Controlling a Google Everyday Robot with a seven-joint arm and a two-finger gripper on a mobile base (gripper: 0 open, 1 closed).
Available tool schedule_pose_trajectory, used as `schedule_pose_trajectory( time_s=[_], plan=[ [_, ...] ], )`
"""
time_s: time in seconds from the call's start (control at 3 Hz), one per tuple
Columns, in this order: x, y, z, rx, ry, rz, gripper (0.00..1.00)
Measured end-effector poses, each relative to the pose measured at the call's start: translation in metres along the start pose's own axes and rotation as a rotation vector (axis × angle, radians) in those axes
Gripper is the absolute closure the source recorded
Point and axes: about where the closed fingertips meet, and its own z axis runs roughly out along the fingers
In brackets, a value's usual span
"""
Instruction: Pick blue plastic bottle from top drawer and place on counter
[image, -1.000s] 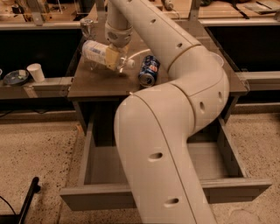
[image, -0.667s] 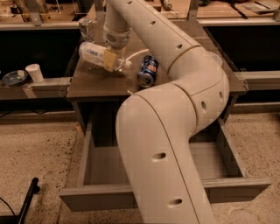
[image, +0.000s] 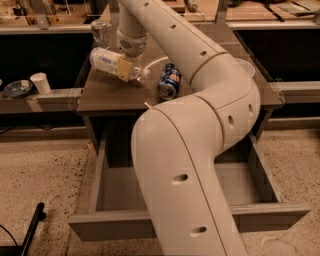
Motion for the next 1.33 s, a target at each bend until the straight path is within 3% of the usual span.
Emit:
schedule_pose_trajectory(
  time_s=[0.33,0.67,1.0,1.33],
  plan=[
    [0.000,0.000,0.000,0.000,0.000,0.000,0.08],
    [-0.003,-0.001,-0.002,-0.006,-0.041,-0.016,0.00],
    [-0.010,-0.001,-0.024,-0.063,-0.265,-0.090,0.00],
    [-0.023,0.013,-0.056,-0.095,-0.490,-0.230,0.00]
  ],
)
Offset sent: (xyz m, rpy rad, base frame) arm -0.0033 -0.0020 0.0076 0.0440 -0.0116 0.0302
